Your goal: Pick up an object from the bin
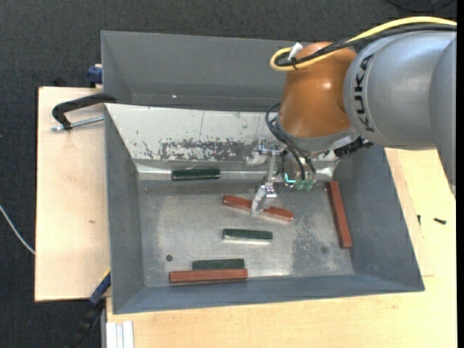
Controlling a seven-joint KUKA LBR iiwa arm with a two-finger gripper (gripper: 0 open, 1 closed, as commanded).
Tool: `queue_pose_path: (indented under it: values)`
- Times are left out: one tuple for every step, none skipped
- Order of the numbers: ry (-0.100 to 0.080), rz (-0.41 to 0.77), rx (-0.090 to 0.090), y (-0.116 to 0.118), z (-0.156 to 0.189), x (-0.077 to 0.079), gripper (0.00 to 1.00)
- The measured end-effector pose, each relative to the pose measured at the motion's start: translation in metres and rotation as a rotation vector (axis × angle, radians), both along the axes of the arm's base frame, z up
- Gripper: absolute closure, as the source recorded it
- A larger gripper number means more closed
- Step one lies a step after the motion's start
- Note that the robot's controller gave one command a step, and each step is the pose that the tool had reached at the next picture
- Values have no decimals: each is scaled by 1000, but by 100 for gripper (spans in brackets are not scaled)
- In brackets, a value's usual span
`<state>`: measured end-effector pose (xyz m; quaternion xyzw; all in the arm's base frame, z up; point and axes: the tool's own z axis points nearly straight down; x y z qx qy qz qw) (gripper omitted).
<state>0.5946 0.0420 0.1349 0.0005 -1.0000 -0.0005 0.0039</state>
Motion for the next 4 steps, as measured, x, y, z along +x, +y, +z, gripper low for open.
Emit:
queue_pose_path:
  values:
    - [-7, -1, 0, 0, 4, 1, 0]
    - [-13, -89, 3, 8, -56, -2, 100]
    - [-13, -90, 3, 8, -56, -2, 100]
    - [-10, -156, 0, 12, 135, -30, 100]
